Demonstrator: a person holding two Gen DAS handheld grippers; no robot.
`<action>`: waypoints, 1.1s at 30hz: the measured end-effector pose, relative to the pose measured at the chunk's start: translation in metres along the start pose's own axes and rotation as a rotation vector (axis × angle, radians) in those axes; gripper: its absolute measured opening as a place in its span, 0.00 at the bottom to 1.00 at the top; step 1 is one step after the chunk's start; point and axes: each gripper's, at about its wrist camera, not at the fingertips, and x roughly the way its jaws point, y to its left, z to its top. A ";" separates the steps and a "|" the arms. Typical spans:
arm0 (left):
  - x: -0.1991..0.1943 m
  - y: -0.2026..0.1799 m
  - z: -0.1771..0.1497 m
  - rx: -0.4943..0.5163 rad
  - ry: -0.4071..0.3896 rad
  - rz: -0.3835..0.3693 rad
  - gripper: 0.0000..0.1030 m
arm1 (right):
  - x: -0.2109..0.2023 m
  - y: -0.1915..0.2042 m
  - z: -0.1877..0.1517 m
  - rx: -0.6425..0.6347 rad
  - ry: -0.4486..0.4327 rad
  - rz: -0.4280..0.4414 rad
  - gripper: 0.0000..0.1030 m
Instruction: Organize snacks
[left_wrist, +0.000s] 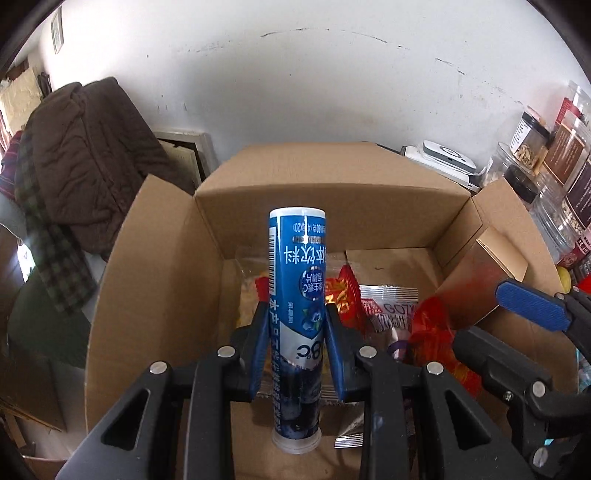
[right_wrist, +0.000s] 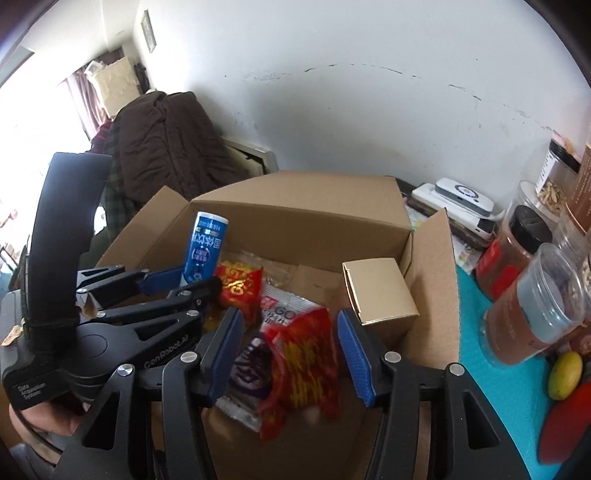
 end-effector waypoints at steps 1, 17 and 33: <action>0.000 0.000 0.000 -0.005 0.003 0.000 0.28 | -0.001 0.000 0.000 -0.004 -0.001 -0.002 0.55; -0.017 0.002 0.001 -0.022 -0.008 0.055 0.29 | -0.015 0.008 -0.002 -0.040 -0.043 -0.038 0.67; -0.088 0.000 -0.006 -0.010 -0.112 0.010 0.29 | -0.068 0.022 -0.009 -0.046 -0.127 -0.064 0.72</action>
